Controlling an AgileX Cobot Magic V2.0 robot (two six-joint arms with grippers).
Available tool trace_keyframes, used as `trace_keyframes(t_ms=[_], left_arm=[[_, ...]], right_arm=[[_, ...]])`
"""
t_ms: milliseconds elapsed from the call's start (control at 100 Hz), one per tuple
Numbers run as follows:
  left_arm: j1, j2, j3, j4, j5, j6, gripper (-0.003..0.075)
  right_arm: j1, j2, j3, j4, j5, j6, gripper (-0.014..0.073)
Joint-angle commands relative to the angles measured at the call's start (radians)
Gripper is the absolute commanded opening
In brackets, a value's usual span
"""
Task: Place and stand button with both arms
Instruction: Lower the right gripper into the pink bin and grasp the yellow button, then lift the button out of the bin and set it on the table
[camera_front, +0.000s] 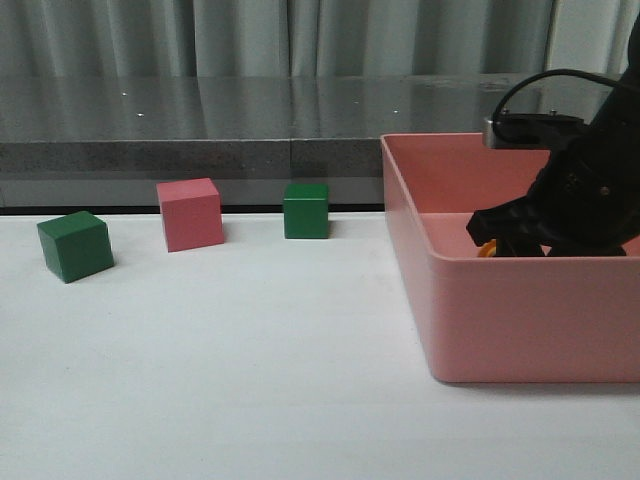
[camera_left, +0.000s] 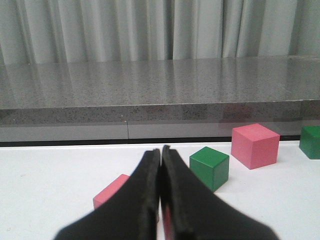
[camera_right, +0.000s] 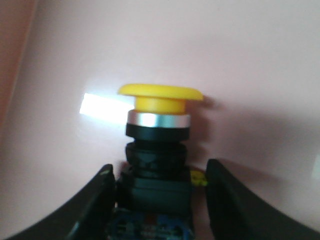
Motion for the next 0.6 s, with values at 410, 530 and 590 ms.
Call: trace_keyframes(t_ms=[410, 530, 590], left_arm=[[-0.004, -0.031, 0.045, 0.002, -0.074, -0.009, -0.0019], [-0.004, -0.031, 0.045, 0.002, -0.074, -0.009, -0.0020], [-0.004, -0.031, 0.045, 0.002, -0.074, -0.009, -0.0020]], right_arm=[[0.179, -0.192, -0.357, 0.003, 0.298, -0.226, -0.0071], [0.297, -0.127, -0.489, 0.003, 0.346, -0.417, -0.0075], [0.352, -0.081, -0.553, 0.003, 0.372, -0.508, -0.0075]])
